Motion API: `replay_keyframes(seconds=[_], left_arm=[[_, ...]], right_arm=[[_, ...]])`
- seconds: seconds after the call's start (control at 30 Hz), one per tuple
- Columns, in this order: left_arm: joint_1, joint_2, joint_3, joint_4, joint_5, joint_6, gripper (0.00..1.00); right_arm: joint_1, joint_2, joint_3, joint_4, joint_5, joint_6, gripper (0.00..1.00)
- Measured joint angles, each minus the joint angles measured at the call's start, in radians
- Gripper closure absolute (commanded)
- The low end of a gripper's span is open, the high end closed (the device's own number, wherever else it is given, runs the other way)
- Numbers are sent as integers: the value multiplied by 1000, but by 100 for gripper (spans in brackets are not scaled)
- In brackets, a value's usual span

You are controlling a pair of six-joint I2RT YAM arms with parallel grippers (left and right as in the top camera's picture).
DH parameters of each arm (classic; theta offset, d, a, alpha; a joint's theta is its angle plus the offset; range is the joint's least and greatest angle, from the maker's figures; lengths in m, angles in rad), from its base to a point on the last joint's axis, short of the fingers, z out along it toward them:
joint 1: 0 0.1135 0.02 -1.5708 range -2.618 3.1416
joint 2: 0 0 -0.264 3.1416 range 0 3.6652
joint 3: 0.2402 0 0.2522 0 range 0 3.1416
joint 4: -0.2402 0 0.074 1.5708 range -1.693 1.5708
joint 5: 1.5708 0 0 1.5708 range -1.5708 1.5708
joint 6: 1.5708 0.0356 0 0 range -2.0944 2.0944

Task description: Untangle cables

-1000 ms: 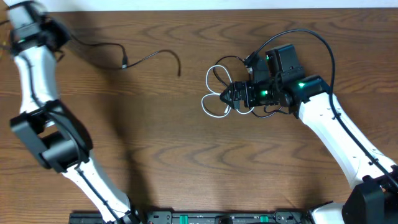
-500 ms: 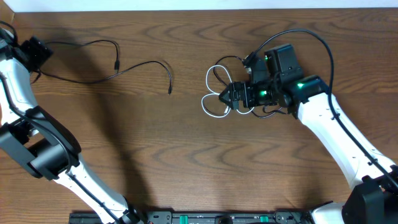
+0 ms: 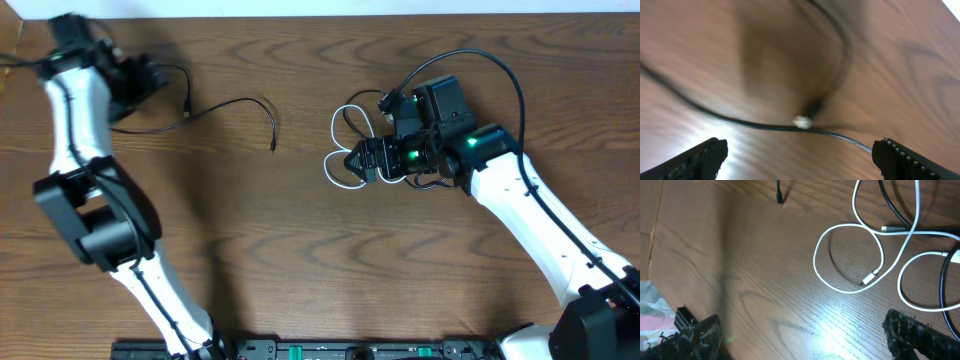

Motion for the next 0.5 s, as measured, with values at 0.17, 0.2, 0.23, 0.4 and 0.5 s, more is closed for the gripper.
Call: replay_keyframes(seconds=[0.17, 0.2, 0.23, 0.4, 0.5], left_arm=[[-107, 32, -13, 1, 7, -28, 3], [-129, 48, -13, 0, 6, -22, 3], [-144, 58, -15, 0, 5, -11, 4], [-212, 92, -31, -18, -82, -41, 18], [-233, 92, -31, -41, -133, -136, 18]], right_arm=[[0, 0, 0, -12, 3, 0, 1], [0, 0, 0, -14, 3, 0, 1], [0, 0, 0, -17, 3, 0, 1], [0, 0, 0, -25, 5, 0, 1], [0, 0, 0, -21, 8, 0, 1]])
